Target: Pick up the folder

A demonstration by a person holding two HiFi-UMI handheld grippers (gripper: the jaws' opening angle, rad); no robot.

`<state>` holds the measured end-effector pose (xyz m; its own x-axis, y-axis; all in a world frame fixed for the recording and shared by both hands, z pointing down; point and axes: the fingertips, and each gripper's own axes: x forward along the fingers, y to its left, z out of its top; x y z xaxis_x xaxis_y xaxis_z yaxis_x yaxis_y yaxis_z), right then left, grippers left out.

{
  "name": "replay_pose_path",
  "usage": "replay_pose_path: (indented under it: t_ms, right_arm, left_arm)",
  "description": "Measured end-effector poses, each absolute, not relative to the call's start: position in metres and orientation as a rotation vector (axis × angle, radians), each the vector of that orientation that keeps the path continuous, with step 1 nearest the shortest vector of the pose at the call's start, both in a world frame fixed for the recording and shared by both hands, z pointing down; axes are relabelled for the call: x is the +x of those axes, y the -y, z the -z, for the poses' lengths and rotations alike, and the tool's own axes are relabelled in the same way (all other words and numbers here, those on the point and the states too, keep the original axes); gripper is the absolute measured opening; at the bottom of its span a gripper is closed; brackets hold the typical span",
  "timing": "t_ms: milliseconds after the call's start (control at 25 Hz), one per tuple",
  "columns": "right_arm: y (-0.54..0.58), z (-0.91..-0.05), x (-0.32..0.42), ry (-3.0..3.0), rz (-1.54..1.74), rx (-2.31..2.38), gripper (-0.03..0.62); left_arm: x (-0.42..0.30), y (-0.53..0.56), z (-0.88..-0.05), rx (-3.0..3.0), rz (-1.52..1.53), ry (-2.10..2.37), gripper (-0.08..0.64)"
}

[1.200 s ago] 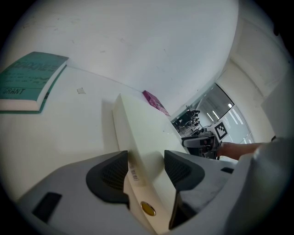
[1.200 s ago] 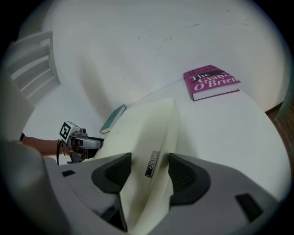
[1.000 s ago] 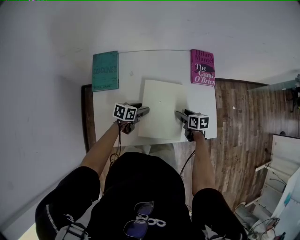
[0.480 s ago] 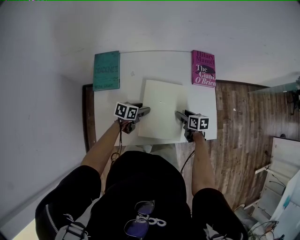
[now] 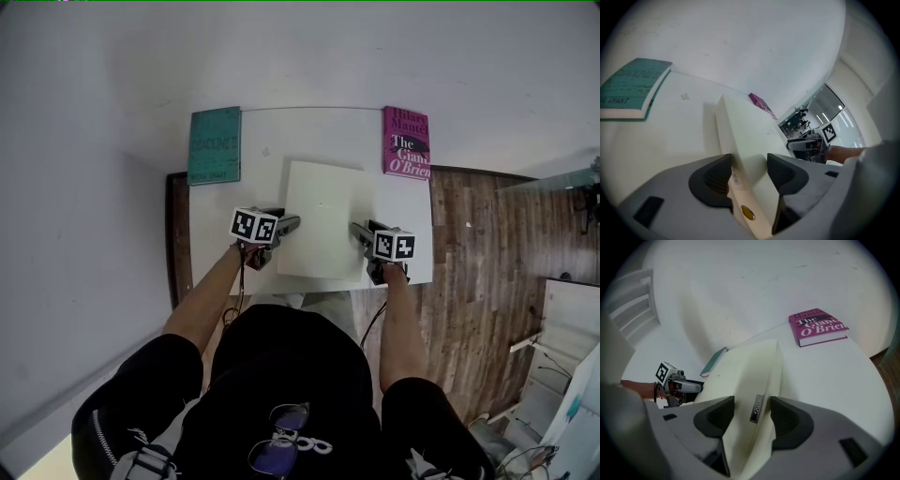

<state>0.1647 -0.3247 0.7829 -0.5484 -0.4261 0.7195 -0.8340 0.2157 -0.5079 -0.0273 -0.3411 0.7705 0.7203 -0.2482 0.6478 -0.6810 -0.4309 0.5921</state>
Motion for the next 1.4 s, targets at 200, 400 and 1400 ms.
replay_pose_path:
  t_ms: [200, 400, 1400]
  right_arm:
    - [0.335, -0.776, 0.166, 2.092, -1.217, 1.184, 0.245]
    - [0.347, -0.757, 0.160, 2.135, -1.152, 1.193, 0.245]
    - [0.427, -0.581, 0.152, 2.447, -0.602, 1.449, 0.227]
  left_arm:
    - [-0.029, 0.348, -0.761, 2.031, -0.588, 0.728, 0.249]
    - [-0.032, 0.357, -0.748, 2.070, -0.581, 0.753, 0.249]
    - [-0.044, 0.443, -0.591, 2.476, -0.377, 0.978, 0.245]
